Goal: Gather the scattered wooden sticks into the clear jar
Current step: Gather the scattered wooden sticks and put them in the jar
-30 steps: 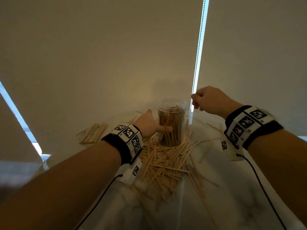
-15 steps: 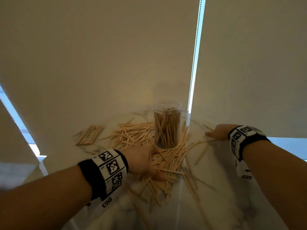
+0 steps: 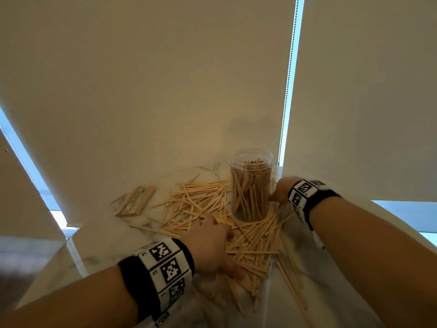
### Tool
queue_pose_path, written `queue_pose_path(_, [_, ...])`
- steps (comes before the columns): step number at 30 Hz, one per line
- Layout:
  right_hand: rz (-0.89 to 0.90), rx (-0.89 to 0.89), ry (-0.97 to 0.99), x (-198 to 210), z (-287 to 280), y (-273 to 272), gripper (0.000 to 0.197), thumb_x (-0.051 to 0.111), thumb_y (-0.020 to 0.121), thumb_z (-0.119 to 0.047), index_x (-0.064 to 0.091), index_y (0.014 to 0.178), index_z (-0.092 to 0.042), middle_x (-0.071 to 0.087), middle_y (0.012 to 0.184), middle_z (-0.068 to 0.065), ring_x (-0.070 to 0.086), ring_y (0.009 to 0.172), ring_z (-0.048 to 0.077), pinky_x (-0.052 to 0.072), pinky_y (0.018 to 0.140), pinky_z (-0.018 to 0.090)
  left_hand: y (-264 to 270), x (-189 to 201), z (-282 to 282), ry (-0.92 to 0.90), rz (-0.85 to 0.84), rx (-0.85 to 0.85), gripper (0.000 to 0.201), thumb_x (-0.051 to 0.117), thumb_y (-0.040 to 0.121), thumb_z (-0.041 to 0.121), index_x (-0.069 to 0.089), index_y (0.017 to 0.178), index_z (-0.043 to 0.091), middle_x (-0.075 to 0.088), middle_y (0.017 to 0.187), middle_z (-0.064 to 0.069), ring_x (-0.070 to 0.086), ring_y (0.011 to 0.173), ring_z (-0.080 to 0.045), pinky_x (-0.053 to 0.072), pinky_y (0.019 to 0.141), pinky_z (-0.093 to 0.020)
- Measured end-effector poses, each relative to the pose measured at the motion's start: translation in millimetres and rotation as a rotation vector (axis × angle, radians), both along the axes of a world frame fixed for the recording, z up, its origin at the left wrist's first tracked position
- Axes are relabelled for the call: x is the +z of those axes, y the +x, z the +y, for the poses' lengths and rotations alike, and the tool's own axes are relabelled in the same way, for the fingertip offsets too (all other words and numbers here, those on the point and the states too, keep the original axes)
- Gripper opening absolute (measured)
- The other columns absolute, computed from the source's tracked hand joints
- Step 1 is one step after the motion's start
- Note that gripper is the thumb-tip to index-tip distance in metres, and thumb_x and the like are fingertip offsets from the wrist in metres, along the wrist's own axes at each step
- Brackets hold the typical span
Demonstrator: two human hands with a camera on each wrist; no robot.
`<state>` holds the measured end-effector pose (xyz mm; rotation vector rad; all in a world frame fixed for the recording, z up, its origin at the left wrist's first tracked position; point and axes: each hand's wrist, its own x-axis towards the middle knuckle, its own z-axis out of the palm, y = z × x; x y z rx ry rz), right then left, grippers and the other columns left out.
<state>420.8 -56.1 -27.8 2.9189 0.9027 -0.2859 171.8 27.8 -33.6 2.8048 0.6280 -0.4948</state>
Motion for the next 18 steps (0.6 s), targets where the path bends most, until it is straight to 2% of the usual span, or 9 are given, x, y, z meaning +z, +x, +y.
queue_pose_path(3, [-0.005, 0.079, 0.001, -3, 5, 4, 0.043, 0.059, 0.091, -0.048, 0.070, 0.113, -0.012, 0.069, 0.114, 0.007, 0.064, 0.105, 0.025, 0.052, 0.094, 0.038, 1, -1, 2, -0.012, -0.006, -0.005, 0.098, 0.079, 0.066, 0.074, 0.043, 0.149, 0.036, 0.036, 0.142, -0.005, 0.036, 0.135, -0.035, 0.040, 0.112, -0.051])
queue_pose_path(5, [0.010, 0.097, -0.006, -2, 2, -1, 0.035, 0.063, 0.089, -0.041, 0.075, 0.104, -0.013, 0.072, 0.101, 0.006, 0.067, 0.093, 0.024, 0.055, 0.084, 0.036, 1, -1, 1, -0.005, -0.014, -0.011, 0.097, 0.079, 0.067, 0.073, 0.044, 0.150, 0.035, 0.037, 0.141, -0.005, 0.038, 0.133, -0.033, 0.041, 0.112, -0.049])
queue_pose_path(8, [0.036, 0.096, -0.033, 6, -9, -21, 0.028, 0.068, 0.086, -0.037, 0.074, 0.094, -0.011, 0.070, 0.090, 0.005, 0.065, 0.082, 0.020, 0.054, 0.076, 0.031, -2, 1, 2, 0.002, -0.032, -0.029, 0.094, 0.079, 0.069, 0.070, 0.046, 0.149, 0.034, 0.040, 0.140, -0.004, 0.043, 0.130, -0.031, 0.043, 0.110, -0.047])
queue_pose_path(10, [0.046, 0.071, -0.056, 11, -20, -36, 0.026, 0.070, 0.085, -0.038, 0.067, 0.078, -0.013, 0.062, 0.077, 0.002, 0.060, 0.073, 0.017, 0.052, 0.073, 0.030, -8, 4, 2, 0.002, -0.035, -0.042, 0.092, 0.079, 0.071, 0.069, 0.047, 0.150, 0.034, 0.042, 0.139, -0.004, 0.045, 0.128, -0.030, 0.044, 0.109, -0.044])
queue_pose_path(11, [0.056, 0.068, -0.060, 13, -26, -45, 0.026, 0.069, 0.086, -0.037, 0.064, 0.076, -0.014, 0.061, 0.077, 0.001, 0.060, 0.075, 0.018, 0.052, 0.074, 0.030, -11, 5, 2, -0.002, -0.038, -0.045, 0.091, 0.079, 0.072, 0.068, 0.047, 0.150, 0.033, 0.044, 0.138, -0.004, 0.047, 0.126, -0.029, 0.044, 0.107, -0.042])
queue_pose_path(13, [0.085, 0.080, -0.061, 16, -40, -68, 0.022, 0.067, 0.089, -0.034, 0.064, 0.087, -0.012, 0.063, 0.090, 0.005, 0.064, 0.087, 0.021, 0.055, 0.084, 0.031, -19, 8, -2, -0.014, -0.049, -0.048, 0.086, 0.079, 0.076, 0.064, 0.049, 0.149, 0.031, 0.049, 0.137, -0.003, 0.050, 0.124, -0.026, 0.045, 0.102, -0.036])
queue_pose_path(15, [0.112, 0.095, -0.047, 17, -51, -91, 0.025, 0.065, 0.092, -0.031, 0.068, 0.098, -0.007, 0.066, 0.103, 0.010, 0.065, 0.096, 0.023, 0.053, 0.090, 0.033, -29, 12, -5, -0.041, -0.057, -0.048, 0.081, 0.080, 0.079, 0.057, 0.051, 0.148, 0.027, 0.054, 0.139, -0.001, 0.053, 0.124, -0.023, 0.046, 0.099, -0.033])
queue_pose_path(18, [0.069, 0.133, -0.052, 19, -63, -125, 0.036, 0.060, 0.095, -0.030, 0.067, 0.116, -0.001, 0.066, 0.118, 0.013, 0.064, 0.108, 0.026, 0.050, 0.085, 0.028, -45, 16, -8, -0.039, -0.046, -0.060, 0.075, 0.081, 0.081, 0.050, 0.053, 0.146, 0.025, 0.055, 0.142, -0.001, 0.055, 0.123, -0.023, 0.047, 0.098, -0.031])
